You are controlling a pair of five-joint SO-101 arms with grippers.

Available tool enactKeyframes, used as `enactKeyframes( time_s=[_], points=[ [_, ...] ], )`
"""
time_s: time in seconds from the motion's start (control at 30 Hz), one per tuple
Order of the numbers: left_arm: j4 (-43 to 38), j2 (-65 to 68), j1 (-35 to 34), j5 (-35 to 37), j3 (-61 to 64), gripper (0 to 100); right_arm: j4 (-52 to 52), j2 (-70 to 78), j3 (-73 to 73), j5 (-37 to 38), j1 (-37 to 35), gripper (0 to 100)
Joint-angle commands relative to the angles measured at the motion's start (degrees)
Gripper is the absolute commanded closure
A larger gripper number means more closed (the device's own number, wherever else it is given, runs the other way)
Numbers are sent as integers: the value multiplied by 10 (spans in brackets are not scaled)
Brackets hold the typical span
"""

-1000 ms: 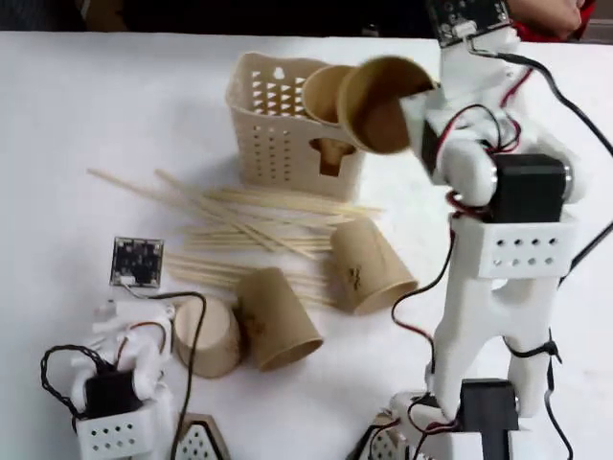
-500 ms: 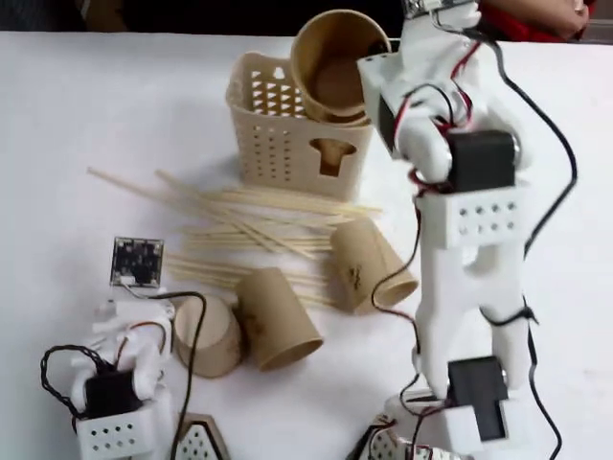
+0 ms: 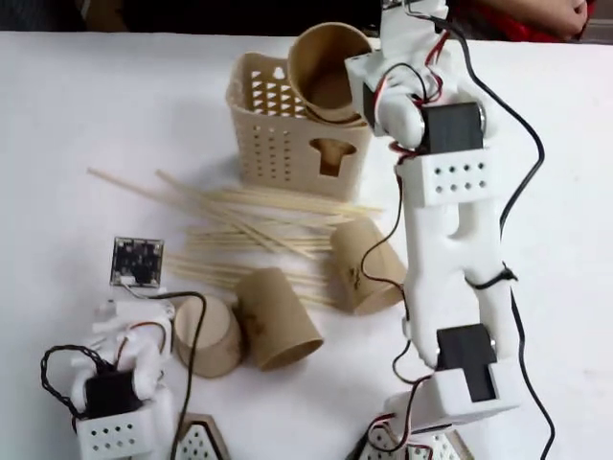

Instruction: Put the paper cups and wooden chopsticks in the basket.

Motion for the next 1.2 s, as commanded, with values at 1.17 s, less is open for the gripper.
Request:
enactKeyframes(
  time_s=[1.17],
  points=[
    [225, 312, 196, -95, -616, 723, 299, -39, -75, 72, 139, 800]
  ],
)
